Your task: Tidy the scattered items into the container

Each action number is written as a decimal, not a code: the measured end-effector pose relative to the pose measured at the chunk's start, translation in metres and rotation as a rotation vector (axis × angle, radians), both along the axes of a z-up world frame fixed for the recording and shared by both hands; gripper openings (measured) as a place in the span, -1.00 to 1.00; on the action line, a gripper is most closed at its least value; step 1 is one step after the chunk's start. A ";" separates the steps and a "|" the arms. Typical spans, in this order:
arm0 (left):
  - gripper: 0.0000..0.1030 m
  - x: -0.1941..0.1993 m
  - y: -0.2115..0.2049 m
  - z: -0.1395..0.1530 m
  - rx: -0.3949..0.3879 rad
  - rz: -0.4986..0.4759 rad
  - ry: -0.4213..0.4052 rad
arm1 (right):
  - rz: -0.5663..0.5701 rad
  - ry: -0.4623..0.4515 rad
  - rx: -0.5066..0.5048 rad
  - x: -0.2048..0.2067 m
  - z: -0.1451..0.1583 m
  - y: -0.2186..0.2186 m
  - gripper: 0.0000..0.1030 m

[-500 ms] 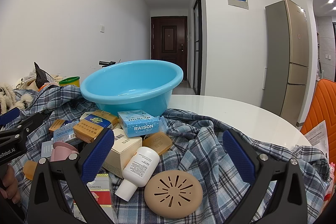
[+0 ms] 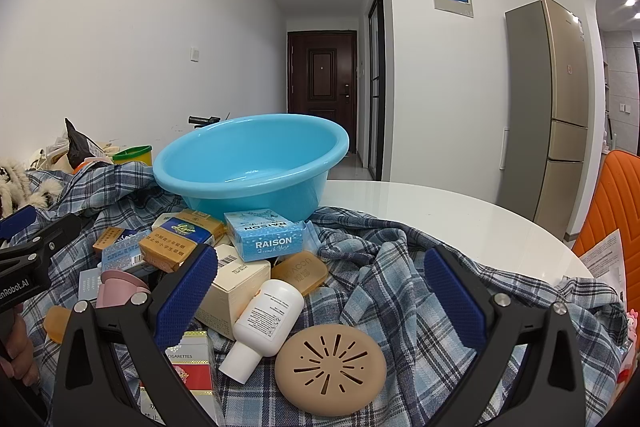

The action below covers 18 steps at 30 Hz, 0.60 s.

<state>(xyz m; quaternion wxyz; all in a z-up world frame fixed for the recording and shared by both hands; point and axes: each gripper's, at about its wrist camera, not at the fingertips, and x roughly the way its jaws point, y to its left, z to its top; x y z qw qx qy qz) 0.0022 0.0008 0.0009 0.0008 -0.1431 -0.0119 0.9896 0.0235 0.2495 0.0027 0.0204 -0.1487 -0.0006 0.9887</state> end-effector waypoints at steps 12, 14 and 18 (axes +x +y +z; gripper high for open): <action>1.00 -0.001 0.004 -0.001 -0.006 -0.026 0.009 | 0.019 -0.041 0.003 -0.003 -0.003 0.000 1.00; 1.00 0.001 0.007 0.001 -0.024 -0.024 0.015 | 0.017 -0.092 0.001 -0.007 -0.004 0.001 1.00; 1.00 -0.011 0.017 0.008 -0.088 -0.041 -0.089 | 0.025 -0.150 -0.034 -0.014 0.007 0.009 1.00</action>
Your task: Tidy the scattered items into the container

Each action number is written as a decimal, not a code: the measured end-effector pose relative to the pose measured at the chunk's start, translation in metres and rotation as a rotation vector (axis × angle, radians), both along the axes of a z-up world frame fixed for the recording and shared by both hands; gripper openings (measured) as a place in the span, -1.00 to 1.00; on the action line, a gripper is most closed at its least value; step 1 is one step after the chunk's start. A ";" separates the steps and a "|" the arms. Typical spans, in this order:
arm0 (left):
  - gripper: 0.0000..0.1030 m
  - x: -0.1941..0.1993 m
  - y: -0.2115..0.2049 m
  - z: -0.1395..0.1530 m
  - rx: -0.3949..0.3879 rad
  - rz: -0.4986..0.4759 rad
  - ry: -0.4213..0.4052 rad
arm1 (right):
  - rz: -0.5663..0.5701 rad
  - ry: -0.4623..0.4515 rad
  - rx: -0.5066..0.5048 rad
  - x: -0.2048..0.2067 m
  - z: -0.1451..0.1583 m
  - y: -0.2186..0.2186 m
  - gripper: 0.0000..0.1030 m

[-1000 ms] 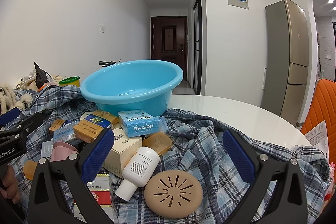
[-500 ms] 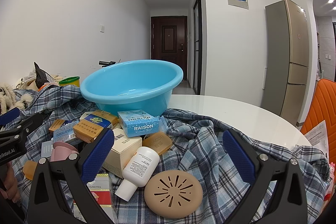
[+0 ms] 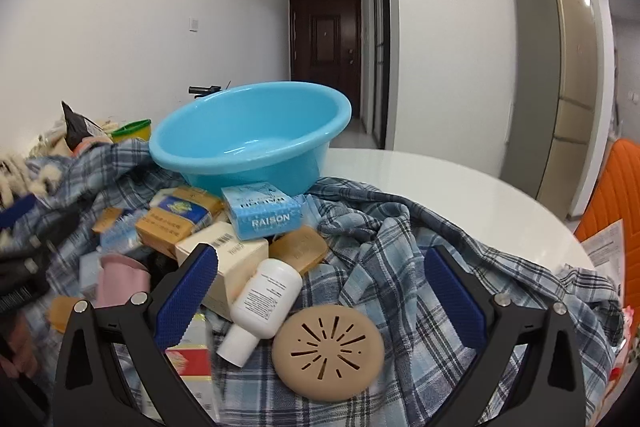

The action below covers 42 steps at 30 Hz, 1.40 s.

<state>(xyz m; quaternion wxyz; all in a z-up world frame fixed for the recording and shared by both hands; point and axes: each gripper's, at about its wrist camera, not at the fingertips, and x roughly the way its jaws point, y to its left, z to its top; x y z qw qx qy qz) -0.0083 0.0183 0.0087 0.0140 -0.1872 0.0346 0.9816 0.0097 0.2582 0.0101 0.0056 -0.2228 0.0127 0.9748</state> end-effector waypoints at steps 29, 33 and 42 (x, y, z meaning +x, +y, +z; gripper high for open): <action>1.00 -0.100 0.005 0.179 0.031 -0.252 -0.419 | 0.220 -0.476 -0.002 -0.106 0.151 0.010 1.00; 1.00 -0.109 0.011 0.191 -0.018 -0.198 -0.427 | 0.212 -0.496 0.019 -0.117 0.170 0.006 1.00; 1.00 -0.116 0.009 0.169 -0.072 -0.174 -0.567 | 0.210 -0.516 0.090 -0.124 0.184 -0.009 1.00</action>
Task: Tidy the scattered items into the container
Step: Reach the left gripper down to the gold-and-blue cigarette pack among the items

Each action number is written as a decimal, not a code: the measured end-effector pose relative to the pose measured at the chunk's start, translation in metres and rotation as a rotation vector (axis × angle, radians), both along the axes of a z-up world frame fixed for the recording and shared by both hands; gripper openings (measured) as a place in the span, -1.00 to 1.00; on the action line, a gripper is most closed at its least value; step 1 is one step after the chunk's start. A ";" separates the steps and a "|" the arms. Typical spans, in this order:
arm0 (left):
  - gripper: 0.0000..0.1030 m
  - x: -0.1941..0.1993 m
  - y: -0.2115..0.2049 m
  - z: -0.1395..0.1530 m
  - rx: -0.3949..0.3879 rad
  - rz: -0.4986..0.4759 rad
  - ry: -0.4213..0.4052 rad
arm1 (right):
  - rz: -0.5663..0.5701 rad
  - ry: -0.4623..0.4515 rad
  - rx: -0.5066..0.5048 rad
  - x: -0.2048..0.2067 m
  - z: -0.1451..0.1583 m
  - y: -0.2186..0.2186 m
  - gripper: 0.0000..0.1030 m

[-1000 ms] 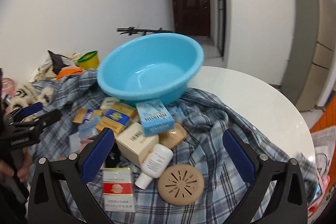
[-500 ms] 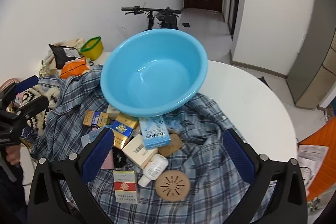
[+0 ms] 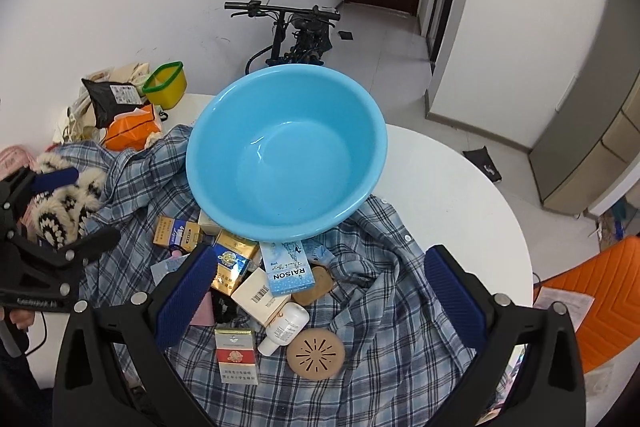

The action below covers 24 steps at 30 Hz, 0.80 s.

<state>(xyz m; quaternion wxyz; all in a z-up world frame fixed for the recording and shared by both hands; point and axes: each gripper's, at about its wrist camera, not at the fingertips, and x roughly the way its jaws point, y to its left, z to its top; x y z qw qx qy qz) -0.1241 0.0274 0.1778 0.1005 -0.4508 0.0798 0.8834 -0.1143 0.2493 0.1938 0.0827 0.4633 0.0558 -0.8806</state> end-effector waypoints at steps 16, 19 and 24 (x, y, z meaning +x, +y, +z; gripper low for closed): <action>1.00 -0.001 -0.007 0.003 0.039 0.006 -0.039 | 0.054 -0.032 0.006 0.005 -0.003 -0.010 1.00; 1.00 -0.003 -0.004 -0.001 0.042 -0.012 -0.047 | 0.051 -0.040 0.002 0.003 -0.005 -0.009 1.00; 1.00 -0.007 0.005 -0.014 0.027 -0.035 -0.074 | 0.052 -0.065 0.003 0.000 -0.014 -0.007 1.00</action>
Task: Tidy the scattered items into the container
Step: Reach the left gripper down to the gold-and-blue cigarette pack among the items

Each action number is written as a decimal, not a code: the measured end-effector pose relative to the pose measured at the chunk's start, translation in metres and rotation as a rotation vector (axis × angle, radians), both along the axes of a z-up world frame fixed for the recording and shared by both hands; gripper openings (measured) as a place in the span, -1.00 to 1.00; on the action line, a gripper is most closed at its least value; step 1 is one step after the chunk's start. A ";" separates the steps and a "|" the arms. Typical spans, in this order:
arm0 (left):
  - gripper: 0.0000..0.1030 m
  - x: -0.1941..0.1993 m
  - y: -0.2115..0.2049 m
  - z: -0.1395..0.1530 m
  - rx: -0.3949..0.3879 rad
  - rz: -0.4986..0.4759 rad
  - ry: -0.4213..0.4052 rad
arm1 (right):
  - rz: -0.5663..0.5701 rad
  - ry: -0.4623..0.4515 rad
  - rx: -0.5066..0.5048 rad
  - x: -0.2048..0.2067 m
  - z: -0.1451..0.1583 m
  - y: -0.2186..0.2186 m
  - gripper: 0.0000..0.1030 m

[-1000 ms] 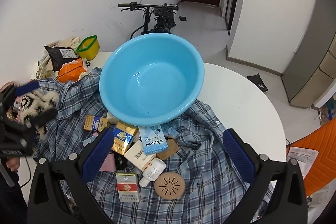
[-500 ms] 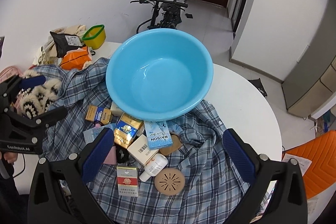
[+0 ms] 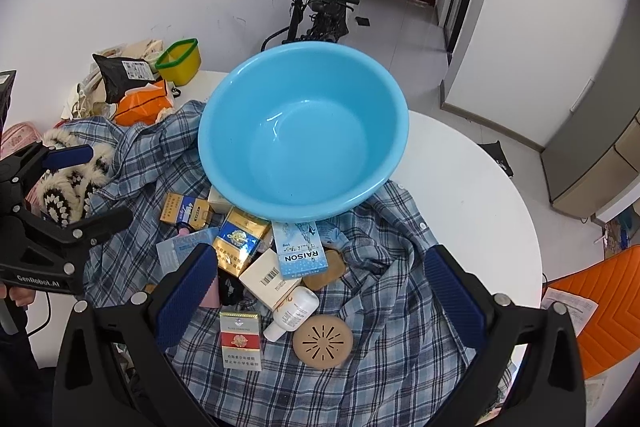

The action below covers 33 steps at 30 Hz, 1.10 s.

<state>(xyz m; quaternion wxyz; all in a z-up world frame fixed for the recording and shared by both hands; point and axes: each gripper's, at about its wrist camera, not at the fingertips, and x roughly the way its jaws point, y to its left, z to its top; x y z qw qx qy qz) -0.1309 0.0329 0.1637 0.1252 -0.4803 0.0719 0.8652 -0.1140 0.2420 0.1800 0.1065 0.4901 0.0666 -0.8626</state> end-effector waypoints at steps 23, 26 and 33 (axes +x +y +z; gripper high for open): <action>0.98 -0.045 0.065 -0.133 -0.025 -0.055 -0.233 | -0.026 -0.135 0.017 -0.008 -0.063 0.025 1.00; 0.71 -0.052 0.070 -0.146 -0.040 -0.072 -0.255 | -0.038 -0.132 0.010 -0.009 -0.066 0.030 1.00; 0.04 -0.065 0.071 -0.162 -0.003 -0.036 -0.276 | -0.041 -0.158 -0.014 -0.008 -0.078 0.035 1.00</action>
